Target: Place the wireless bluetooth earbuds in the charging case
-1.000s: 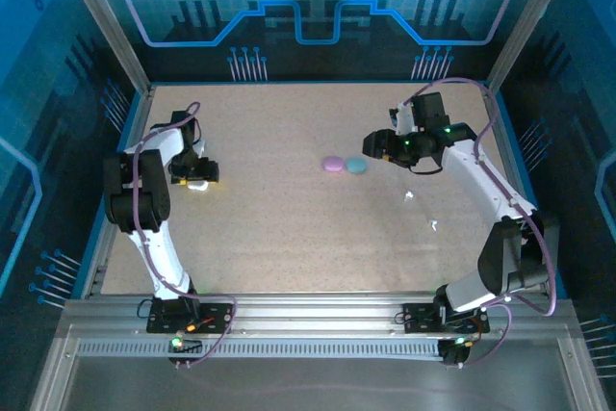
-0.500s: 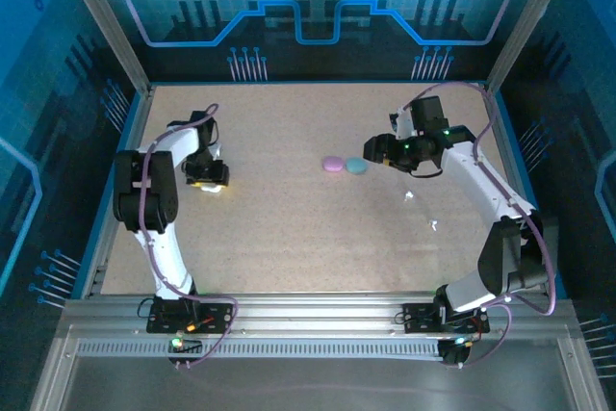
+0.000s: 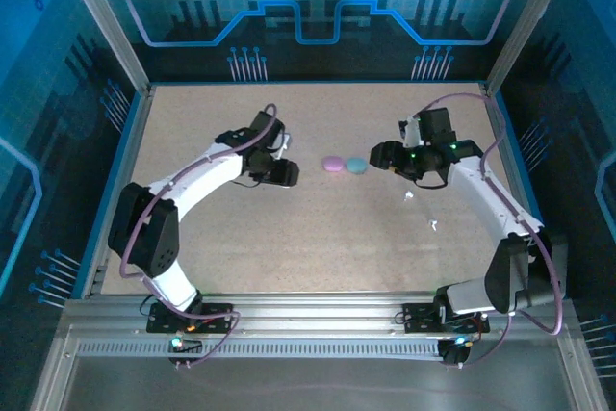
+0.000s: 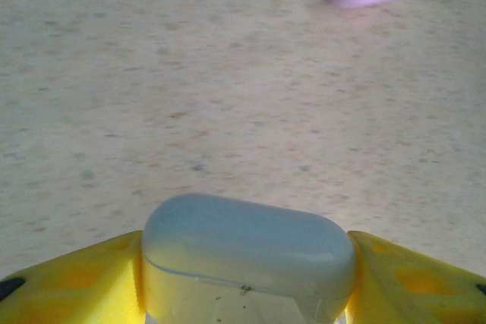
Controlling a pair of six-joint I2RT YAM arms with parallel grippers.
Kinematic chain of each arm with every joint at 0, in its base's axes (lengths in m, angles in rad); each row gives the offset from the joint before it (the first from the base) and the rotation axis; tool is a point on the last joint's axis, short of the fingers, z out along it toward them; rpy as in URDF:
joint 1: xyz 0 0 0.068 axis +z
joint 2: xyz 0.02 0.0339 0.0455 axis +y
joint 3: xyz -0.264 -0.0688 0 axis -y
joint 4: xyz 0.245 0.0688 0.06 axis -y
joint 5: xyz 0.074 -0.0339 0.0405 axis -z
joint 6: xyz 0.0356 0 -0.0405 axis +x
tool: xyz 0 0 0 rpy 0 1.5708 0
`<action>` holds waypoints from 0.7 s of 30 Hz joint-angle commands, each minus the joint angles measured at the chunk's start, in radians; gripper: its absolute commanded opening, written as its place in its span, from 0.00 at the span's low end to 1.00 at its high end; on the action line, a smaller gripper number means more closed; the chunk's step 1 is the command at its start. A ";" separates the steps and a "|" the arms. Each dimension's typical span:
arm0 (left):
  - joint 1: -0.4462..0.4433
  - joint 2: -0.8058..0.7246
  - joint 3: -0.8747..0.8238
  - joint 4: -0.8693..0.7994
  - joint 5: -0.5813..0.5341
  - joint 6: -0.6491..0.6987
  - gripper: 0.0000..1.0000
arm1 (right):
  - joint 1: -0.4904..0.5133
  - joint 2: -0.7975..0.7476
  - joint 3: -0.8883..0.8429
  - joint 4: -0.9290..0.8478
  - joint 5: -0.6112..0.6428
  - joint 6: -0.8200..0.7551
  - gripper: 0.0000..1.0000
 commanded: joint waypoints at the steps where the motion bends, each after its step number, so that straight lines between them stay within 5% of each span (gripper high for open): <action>1: -0.101 0.033 -0.012 -0.009 -0.042 -0.114 0.56 | -0.020 -0.024 -0.012 0.020 -0.016 0.019 0.65; 10: -0.256 0.145 -0.022 0.004 -0.087 -0.260 0.56 | -0.020 -0.042 -0.085 0.053 -0.041 0.049 0.65; 21: -0.300 0.253 0.008 -0.043 -0.107 -0.270 0.60 | -0.022 -0.056 -0.128 0.066 -0.034 0.048 0.65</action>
